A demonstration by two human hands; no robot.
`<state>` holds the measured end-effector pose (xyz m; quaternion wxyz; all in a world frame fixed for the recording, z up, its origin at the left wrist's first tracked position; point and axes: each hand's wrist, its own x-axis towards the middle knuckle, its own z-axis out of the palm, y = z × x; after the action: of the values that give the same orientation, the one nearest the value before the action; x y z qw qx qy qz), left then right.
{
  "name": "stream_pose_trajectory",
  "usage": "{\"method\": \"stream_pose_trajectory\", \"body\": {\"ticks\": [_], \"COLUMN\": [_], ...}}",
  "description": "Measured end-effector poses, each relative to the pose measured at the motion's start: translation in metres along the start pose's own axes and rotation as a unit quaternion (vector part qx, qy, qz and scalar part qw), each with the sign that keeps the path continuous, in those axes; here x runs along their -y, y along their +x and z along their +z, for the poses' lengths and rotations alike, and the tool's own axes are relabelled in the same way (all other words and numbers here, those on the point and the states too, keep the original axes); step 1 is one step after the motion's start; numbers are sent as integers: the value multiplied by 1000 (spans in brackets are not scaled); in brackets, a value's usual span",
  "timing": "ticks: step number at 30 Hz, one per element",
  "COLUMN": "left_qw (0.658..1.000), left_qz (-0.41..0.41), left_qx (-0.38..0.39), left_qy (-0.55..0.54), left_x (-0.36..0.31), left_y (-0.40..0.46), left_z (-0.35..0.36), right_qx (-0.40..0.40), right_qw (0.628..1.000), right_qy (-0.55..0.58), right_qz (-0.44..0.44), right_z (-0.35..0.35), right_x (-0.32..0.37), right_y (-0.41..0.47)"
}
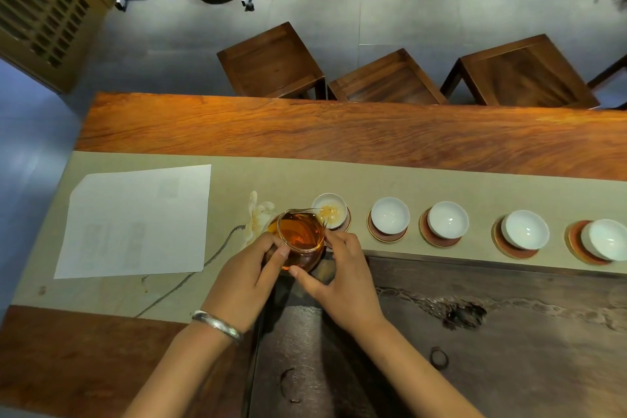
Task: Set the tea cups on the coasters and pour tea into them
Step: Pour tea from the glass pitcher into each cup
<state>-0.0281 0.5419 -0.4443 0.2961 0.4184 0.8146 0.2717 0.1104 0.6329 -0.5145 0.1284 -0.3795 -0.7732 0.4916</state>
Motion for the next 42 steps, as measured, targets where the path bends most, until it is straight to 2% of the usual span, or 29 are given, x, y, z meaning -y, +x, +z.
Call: {"method": "stream_pose_trajectory", "body": {"ticks": [42], "left_qw": [1000], "left_qz": [-17], "left_qx": [10], "left_qy": [8], "left_x": [-6], "left_y": [2], "left_z": [-3], "right_qx": [-6], "right_qw": [1000], "right_qy": [9], "right_qz": [4], "right_z": [-1], "right_x": [4], "right_y": [0]}}
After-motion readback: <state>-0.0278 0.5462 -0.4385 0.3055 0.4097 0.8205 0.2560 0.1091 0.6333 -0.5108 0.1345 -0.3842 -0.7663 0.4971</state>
